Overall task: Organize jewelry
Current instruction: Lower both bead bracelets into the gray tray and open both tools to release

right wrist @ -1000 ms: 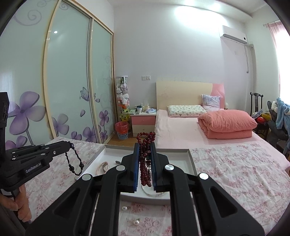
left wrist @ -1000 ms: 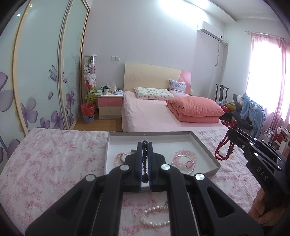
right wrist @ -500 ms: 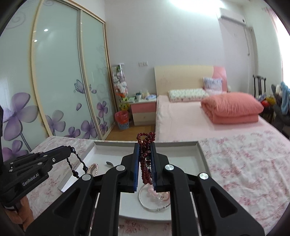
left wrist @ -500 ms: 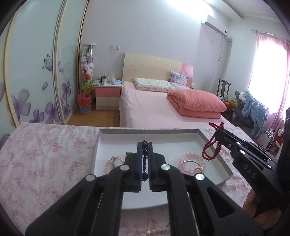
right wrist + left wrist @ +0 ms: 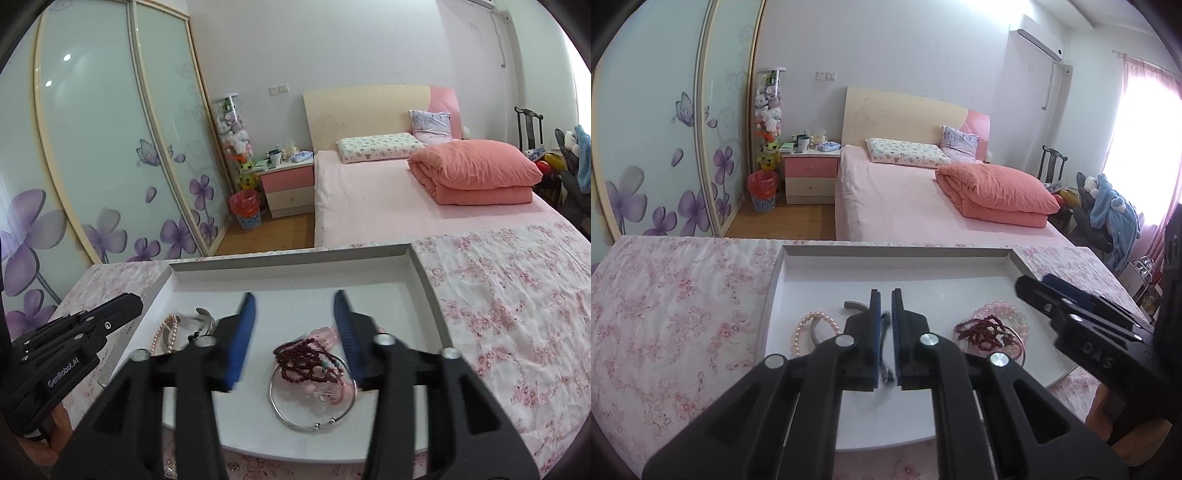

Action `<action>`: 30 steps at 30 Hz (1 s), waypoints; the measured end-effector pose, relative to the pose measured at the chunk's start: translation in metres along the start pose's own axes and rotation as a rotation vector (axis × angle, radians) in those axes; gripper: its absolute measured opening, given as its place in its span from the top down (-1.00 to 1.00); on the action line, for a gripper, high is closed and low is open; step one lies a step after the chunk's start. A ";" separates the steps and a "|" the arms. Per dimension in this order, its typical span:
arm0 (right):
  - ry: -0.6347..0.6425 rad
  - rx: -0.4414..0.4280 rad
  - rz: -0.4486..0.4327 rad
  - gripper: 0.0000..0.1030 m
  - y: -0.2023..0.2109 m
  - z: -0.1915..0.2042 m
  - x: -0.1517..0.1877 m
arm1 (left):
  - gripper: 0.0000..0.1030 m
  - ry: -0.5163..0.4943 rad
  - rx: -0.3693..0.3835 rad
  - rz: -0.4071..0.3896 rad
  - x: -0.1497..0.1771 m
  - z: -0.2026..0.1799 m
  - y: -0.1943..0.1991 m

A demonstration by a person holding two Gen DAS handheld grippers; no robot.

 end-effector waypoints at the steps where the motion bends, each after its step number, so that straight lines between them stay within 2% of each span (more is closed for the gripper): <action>1: 0.002 0.003 -0.001 0.09 0.002 -0.001 0.000 | 0.83 0.005 -0.005 0.003 0.000 0.003 0.000; 17: 0.039 0.005 0.004 0.09 0.046 0.003 0.011 | 0.66 0.017 -0.044 0.017 0.014 0.035 0.051; 21: 0.051 -0.011 0.022 0.09 0.058 0.009 0.021 | 0.58 0.010 -0.022 0.038 0.027 0.036 0.067; 30: 0.066 -0.035 0.094 0.09 0.076 0.016 0.049 | 0.57 -0.019 0.072 0.126 0.063 0.021 0.086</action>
Point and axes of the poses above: each gripper's, at about its wrist camera, not at the fingertips, and y roughly against the way its jaws point, z to its left, x to its underside, the point moved 5 cm from there along -y, roughly the way its jaws point, and after that the axes turned 11 degrees about -z, right-handed, at the moved point
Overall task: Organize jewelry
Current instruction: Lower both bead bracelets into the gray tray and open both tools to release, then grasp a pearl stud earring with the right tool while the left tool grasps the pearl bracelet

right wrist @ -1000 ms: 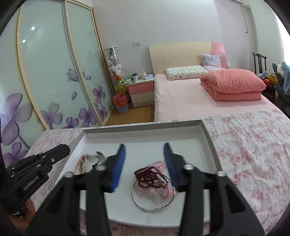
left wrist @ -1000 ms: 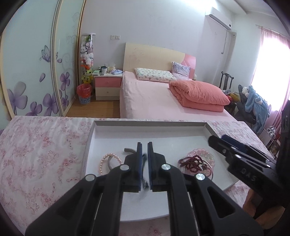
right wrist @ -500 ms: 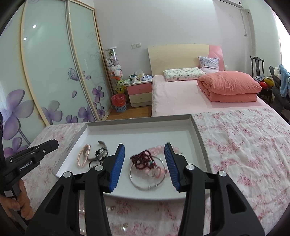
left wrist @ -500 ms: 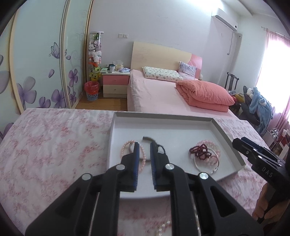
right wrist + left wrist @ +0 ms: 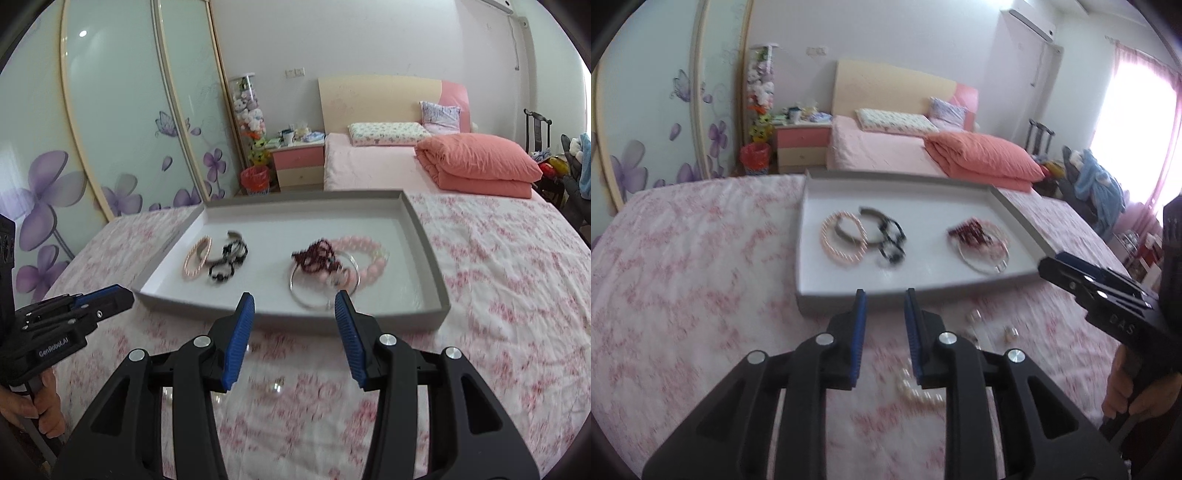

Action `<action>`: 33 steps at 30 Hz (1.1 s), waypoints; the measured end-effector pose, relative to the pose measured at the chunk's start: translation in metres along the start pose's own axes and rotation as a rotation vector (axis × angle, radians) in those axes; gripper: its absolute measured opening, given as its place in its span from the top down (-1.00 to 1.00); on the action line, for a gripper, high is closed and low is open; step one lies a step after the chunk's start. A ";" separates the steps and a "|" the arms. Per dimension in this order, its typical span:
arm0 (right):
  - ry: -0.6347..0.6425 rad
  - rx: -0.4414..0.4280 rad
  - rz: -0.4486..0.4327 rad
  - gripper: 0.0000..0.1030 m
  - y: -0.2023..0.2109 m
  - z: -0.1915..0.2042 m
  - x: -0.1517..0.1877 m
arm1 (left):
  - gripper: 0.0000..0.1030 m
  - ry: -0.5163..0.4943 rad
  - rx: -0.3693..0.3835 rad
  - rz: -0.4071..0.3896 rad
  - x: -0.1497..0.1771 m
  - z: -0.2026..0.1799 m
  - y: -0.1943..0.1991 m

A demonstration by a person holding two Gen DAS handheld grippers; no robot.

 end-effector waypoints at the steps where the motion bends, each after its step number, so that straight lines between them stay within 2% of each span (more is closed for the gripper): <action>1: 0.004 0.000 0.012 0.09 0.001 0.001 0.004 | 0.57 -0.009 0.019 0.019 0.006 -0.004 0.000; 7: -0.003 0.001 0.059 0.09 0.006 0.000 0.021 | 0.57 -0.062 0.087 0.110 0.036 -0.024 -0.006; 12: -0.015 0.002 0.078 0.09 0.008 -0.003 0.027 | 0.57 -0.094 0.084 0.168 0.050 -0.028 -0.016; 16: -0.010 -0.002 0.094 0.09 0.008 -0.003 0.032 | 0.58 -0.121 0.083 0.178 0.053 -0.032 -0.018; 20: -0.010 -0.005 0.111 0.09 0.006 -0.002 0.037 | 0.59 -0.135 0.033 0.184 0.056 -0.029 -0.021; 27: -0.011 -0.008 0.113 0.09 0.007 -0.002 0.038 | 0.57 -0.109 0.012 0.118 0.042 -0.019 -0.011; 33: -0.010 -0.009 0.120 0.09 0.008 -0.001 0.039 | 0.57 -0.131 -0.024 0.186 0.053 -0.017 -0.026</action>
Point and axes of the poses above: each gripper's, at about its wrist camera, not at the fingertips, and y roughly against the way its jaws point, z to its left, x to its underside, the point moved 5 cm from there along -y, roughly the way its jaws point, and after that the axes turned 11 degrees about -z, right-handed, at the moved point
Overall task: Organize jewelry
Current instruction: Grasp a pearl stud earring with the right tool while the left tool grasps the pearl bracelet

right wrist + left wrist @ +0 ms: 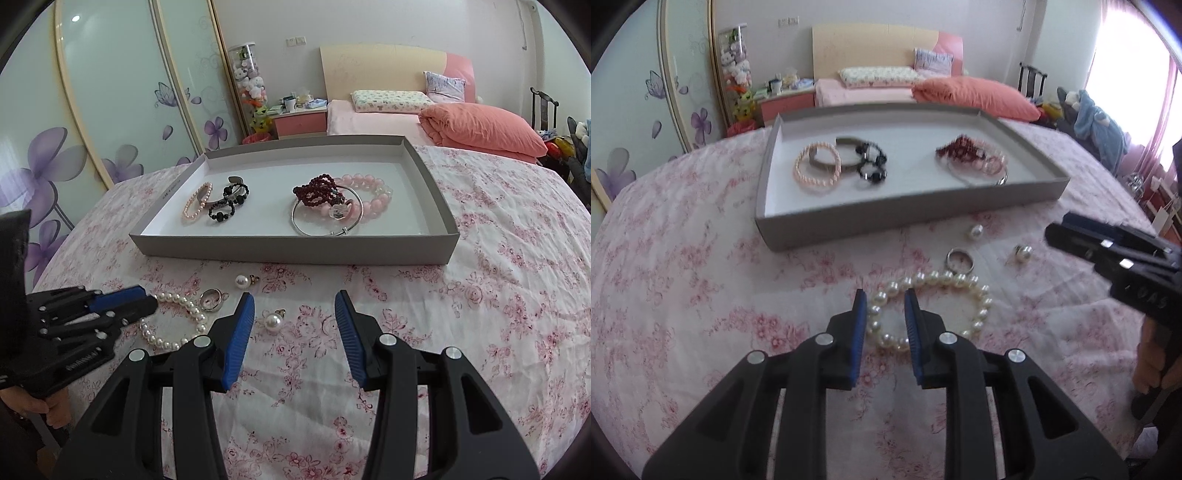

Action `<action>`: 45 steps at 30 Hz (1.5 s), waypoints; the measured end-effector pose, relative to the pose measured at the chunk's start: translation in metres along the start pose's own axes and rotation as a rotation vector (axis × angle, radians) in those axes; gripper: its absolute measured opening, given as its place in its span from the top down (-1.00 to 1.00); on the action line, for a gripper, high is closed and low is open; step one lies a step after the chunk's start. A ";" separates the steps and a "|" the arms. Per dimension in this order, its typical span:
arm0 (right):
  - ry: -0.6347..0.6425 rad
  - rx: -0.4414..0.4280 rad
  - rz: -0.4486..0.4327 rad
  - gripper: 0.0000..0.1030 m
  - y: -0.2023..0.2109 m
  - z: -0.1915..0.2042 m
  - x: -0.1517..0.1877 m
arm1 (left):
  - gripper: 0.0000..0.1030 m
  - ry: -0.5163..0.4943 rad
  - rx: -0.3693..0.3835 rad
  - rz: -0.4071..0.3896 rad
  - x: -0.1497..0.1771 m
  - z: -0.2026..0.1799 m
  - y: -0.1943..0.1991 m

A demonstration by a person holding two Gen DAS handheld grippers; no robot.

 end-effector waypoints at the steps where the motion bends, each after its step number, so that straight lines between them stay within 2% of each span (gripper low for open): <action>1: 0.000 0.001 0.001 0.09 0.000 0.000 0.000 | 0.57 -0.013 -0.007 -0.001 0.002 0.000 0.000; 4: 0.000 0.004 0.006 0.09 -0.001 -0.001 0.000 | 0.61 -0.026 -0.017 0.003 0.002 -0.001 0.000; 6: 0.001 0.004 0.010 0.09 -0.002 0.000 0.000 | 0.78 -0.018 -0.026 0.005 0.002 0.003 -0.001; 8: 0.004 0.004 0.013 0.09 -0.002 0.000 0.001 | 0.79 0.006 -0.018 0.006 0.002 0.007 0.000; 13: 0.019 0.002 0.040 0.10 -0.005 0.000 0.005 | 0.80 0.055 -0.060 0.002 0.006 0.028 0.009; 19: 0.061 -0.009 0.083 0.23 -0.011 0.009 0.013 | 0.80 0.125 -0.127 -0.013 0.007 0.063 0.021; 24: 0.080 -0.008 0.106 0.31 -0.017 0.015 0.017 | 0.80 0.180 -0.153 -0.008 0.014 0.081 0.022; 35: 0.114 0.018 0.122 0.56 -0.027 0.021 0.018 | 0.79 0.157 -0.171 -0.035 0.016 0.080 0.024; 43: 0.117 0.025 0.119 0.58 -0.026 0.022 0.018 | 0.79 0.156 -0.172 -0.034 0.016 0.081 0.024; 45: 0.124 0.031 0.116 0.70 -0.027 0.022 0.018 | 0.79 0.156 -0.172 -0.034 0.016 0.080 0.023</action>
Point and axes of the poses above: each gripper's, at about its wrist camera, not at the fingertips, and y roughly against the way its jaws point, z to its left, x to its underside, the point moved 5 cm from there along -y, roughly the way its jaws point, and after that the axes turned 11 degrees about -z, right-handed, at the moved point
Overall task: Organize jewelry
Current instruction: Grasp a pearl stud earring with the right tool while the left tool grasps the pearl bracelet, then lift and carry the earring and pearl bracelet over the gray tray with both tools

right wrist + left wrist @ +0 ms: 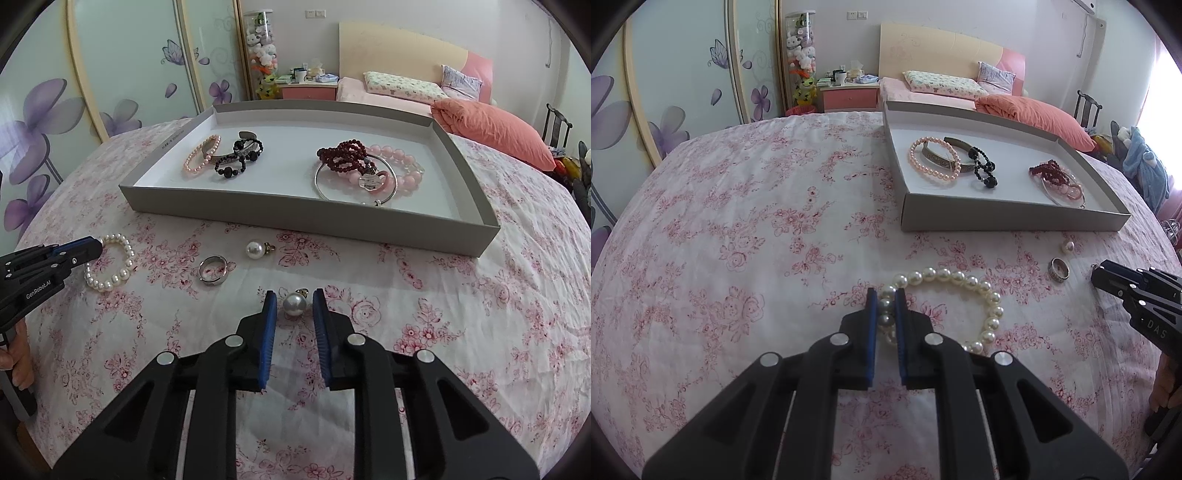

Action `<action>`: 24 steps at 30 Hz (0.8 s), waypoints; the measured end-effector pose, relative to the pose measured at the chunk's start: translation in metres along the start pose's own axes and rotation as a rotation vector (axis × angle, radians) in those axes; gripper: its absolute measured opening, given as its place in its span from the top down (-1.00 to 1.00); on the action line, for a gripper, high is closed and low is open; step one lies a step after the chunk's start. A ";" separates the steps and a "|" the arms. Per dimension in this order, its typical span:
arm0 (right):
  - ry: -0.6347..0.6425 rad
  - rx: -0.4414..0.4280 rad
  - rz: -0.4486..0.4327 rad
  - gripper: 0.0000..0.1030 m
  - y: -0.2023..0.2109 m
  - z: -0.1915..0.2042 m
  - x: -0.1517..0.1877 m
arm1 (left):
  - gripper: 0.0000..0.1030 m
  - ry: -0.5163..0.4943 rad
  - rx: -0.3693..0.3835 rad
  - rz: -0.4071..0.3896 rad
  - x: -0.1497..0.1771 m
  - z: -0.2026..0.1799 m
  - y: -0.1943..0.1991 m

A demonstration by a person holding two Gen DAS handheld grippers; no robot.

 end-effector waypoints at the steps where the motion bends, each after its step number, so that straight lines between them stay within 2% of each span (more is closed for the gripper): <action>1: 0.003 0.005 -0.001 0.72 0.000 0.000 0.000 | 0.79 -0.001 0.000 0.000 0.000 0.000 0.000; 12: -0.039 0.016 -0.020 0.72 0.010 -0.012 0.001 | 0.79 0.001 0.001 0.001 0.000 0.000 0.000; 20: -0.074 0.032 -0.071 0.72 0.025 -0.024 -0.003 | 0.80 0.055 0.032 0.015 0.003 0.002 0.005; 24: -0.079 0.029 -0.097 0.72 0.031 -0.024 -0.006 | 0.80 0.079 0.060 -0.009 0.001 0.000 0.014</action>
Point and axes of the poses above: each gripper's, at about its wrist camera, not at the fingertips, and y roughly against the way its jaws point, z to its left, x to its underside, the point moved 5 cm from there along -y, roughly the way its jaws point, and after that the axes turned 11 degrees about -z, right-handed, at the moved point
